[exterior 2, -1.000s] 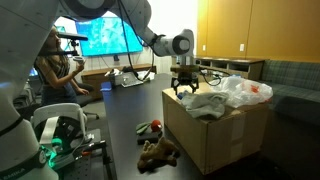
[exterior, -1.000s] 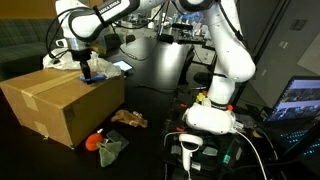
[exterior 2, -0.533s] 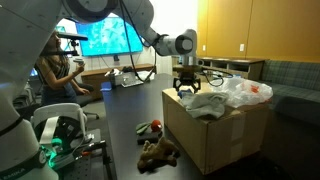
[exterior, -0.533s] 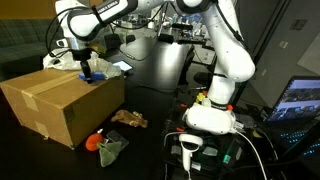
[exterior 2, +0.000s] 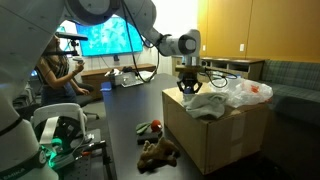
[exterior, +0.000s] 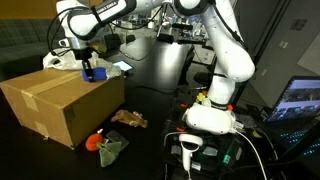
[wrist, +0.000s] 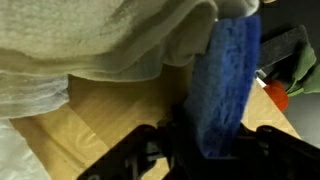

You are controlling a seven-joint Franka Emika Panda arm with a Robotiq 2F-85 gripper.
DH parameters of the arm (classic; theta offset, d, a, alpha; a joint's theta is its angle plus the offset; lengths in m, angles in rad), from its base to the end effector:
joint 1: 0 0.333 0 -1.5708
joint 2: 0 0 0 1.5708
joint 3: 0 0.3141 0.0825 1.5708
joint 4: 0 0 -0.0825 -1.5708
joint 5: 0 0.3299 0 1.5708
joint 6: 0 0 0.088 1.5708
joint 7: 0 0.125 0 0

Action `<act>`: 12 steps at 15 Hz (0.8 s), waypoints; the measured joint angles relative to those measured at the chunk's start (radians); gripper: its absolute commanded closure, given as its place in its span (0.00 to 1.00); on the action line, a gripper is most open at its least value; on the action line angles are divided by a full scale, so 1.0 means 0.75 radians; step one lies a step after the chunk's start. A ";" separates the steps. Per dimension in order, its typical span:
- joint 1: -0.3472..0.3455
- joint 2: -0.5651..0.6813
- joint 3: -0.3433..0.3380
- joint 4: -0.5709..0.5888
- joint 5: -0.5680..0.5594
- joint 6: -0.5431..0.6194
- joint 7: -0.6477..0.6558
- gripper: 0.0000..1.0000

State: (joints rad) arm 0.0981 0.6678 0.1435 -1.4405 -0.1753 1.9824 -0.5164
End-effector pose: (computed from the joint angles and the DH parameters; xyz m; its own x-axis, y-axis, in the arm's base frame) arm 0.6450 0.1271 0.2987 0.6812 0.7197 -0.1345 0.7258 -0.6879 -0.0045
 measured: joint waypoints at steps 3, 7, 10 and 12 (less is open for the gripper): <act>0.000 0.006 -0.002 0.009 -0.008 -0.016 0.000 0.88; 0.010 0.005 0.000 0.019 -0.024 -0.062 0.000 0.89; 0.036 -0.017 0.001 0.025 -0.058 -0.113 0.001 0.89; 0.055 -0.046 0.002 0.024 -0.074 -0.139 0.003 0.89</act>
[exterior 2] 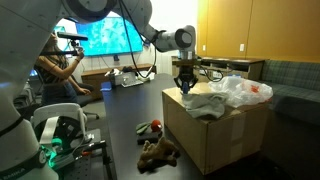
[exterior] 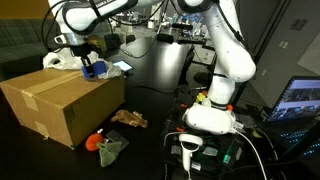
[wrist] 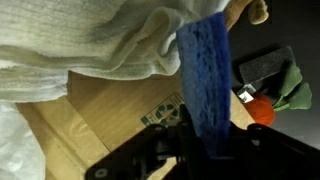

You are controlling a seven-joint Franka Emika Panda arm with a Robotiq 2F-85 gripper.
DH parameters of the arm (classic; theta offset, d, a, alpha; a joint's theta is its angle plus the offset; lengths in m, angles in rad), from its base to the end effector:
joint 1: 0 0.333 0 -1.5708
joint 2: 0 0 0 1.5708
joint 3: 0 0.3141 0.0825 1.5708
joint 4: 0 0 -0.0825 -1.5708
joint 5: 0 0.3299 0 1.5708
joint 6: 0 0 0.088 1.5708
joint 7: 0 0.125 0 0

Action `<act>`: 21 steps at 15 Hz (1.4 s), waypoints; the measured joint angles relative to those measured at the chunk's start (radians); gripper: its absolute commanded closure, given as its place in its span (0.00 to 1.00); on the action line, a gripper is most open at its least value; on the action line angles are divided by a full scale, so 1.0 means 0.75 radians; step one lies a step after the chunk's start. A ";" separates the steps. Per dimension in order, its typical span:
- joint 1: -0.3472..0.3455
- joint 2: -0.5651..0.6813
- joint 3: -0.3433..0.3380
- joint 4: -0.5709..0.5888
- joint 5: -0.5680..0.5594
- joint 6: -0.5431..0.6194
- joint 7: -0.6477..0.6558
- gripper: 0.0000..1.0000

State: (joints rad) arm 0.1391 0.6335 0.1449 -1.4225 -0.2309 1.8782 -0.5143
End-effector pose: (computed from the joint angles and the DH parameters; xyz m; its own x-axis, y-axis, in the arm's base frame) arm 0.6324 0.1447 0.3215 0.6346 0.7441 -0.2087 0.7633 -0.6457 0.0188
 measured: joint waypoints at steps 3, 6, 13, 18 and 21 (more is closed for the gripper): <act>0.023 -0.057 0.002 -0.004 -0.003 -0.022 0.009 0.89; 0.023 -0.119 0.001 -0.023 -0.002 -0.026 0.041 0.89; -0.081 -0.276 -0.026 -0.211 0.096 -0.009 0.173 0.89; -0.177 -0.394 -0.070 -0.448 0.241 0.089 0.262 0.89; -0.214 -0.450 -0.099 -0.602 0.323 0.186 0.303 0.89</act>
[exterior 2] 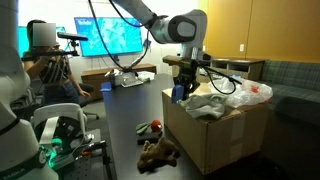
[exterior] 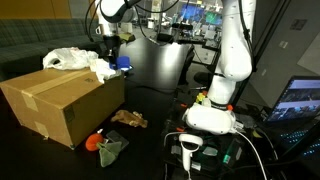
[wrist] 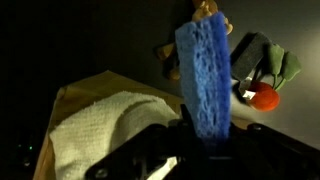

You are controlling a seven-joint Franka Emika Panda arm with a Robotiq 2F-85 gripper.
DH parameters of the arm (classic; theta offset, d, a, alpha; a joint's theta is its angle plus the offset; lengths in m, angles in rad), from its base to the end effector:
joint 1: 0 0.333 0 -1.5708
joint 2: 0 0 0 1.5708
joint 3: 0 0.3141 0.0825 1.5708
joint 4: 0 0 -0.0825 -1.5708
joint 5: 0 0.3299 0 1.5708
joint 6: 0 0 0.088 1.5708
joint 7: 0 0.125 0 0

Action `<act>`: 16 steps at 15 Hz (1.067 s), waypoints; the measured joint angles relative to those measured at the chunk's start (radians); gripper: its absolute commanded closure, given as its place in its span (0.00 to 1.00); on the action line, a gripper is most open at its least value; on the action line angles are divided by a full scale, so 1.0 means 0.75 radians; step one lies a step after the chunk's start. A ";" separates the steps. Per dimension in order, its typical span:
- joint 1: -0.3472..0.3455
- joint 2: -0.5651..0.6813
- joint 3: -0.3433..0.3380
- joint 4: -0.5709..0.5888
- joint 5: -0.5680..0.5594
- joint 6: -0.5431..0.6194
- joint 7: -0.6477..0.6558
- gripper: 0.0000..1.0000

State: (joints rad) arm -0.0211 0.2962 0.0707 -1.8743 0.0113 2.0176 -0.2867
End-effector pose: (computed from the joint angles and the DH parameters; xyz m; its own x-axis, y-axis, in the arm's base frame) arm 0.5568 0.0263 0.3547 0.9358 0.3248 -0.1370 0.3177 -0.9455 -0.0716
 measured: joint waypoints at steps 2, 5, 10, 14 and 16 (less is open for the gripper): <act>-0.024 -0.026 -0.019 -0.097 0.060 0.063 0.012 0.89; -0.064 -0.049 -0.047 -0.227 0.164 0.147 0.012 0.89; -0.134 -0.058 -0.090 -0.396 0.305 0.261 0.011 0.90; -0.168 -0.035 -0.130 -0.456 0.325 0.311 0.020 0.90; -0.180 -0.003 -0.151 -0.456 0.325 0.337 0.039 0.90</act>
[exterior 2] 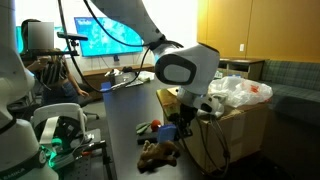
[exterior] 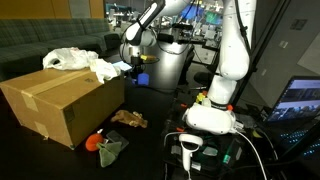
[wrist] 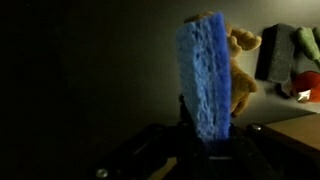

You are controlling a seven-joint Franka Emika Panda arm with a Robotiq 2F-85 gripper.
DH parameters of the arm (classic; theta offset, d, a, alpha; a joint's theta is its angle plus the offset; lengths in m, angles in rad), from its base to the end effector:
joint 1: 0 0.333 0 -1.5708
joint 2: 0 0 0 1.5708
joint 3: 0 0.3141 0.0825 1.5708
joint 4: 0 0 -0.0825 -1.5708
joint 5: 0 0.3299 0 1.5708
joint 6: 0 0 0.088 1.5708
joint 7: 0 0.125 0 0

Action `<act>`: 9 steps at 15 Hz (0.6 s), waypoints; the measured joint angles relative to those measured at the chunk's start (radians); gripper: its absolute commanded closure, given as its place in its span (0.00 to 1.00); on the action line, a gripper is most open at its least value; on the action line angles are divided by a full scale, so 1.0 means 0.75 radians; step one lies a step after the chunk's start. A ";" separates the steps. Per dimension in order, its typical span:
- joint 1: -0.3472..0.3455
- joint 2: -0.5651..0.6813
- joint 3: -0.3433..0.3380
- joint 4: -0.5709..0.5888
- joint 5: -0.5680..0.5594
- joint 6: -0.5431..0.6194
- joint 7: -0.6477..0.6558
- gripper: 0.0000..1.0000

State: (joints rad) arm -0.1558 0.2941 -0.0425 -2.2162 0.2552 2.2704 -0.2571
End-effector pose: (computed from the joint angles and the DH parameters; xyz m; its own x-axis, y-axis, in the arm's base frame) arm 0.4805 -0.0866 0.2505 0.9731 -0.1057 -0.2046 -0.1464 -0.9697 -0.1956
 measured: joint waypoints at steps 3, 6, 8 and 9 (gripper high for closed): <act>-0.017 0.065 -0.020 0.010 0.000 0.067 0.054 0.91; -0.035 0.143 -0.027 0.030 0.000 0.124 0.114 0.91; -0.054 0.191 -0.028 0.045 0.004 0.153 0.138 0.90; -0.065 0.214 -0.028 0.054 0.007 0.163 0.145 0.89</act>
State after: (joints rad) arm -0.2046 0.4549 -0.0637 -2.1757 0.2602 2.3926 -0.1480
